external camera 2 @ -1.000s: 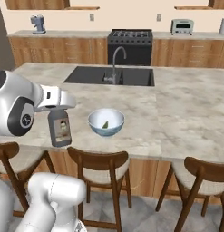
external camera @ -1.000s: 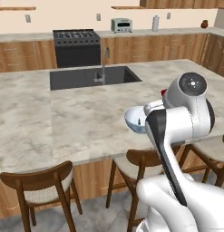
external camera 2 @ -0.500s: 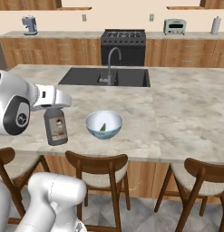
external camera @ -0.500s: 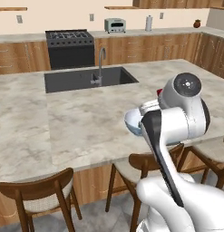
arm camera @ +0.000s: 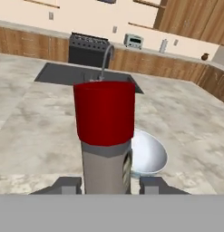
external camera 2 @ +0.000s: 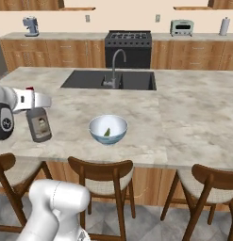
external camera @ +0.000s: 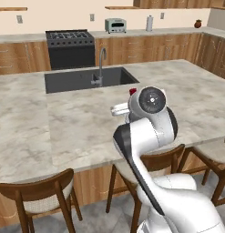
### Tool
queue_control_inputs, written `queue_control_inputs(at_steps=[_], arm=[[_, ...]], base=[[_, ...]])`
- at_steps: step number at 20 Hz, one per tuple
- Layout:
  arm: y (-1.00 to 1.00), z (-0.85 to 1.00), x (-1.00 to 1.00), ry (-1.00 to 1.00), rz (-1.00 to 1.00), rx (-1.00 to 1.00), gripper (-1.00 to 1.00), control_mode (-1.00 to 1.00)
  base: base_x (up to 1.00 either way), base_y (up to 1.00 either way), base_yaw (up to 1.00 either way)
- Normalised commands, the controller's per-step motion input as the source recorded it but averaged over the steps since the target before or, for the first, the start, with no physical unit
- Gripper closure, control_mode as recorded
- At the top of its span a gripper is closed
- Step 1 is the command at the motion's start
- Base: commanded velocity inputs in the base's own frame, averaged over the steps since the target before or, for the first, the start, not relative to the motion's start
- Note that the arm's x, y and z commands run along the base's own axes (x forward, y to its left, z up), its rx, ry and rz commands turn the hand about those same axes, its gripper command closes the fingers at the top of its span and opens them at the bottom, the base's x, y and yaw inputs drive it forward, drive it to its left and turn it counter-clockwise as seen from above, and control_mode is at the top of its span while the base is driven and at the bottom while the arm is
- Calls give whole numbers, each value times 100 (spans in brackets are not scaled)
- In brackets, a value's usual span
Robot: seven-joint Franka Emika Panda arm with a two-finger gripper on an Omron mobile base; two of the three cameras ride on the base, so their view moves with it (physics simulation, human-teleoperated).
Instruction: There is a bowl on the dining counter. Grab a lemon wedge from the fridge and place it in the bowl. Then get the liquor bottle and glass cup from the cabinet and place them next to the bowl.
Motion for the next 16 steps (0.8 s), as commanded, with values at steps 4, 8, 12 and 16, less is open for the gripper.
queue_control_inputs(at_steps=[4, 8, 12, 16], arm=[[43, 0, 82, -2, 0, 6, 100, -100], [11, -27, 96, 0, 0, 4, 100, -100], [0, -46, 84, 0, 5, 3, 100, -100], [0, -38, 55, -2, 6, 2, 100, -100]], base=[[0, 0, 0], [0, 0, 0], [0, 0, 0], [0, 0, 0]])
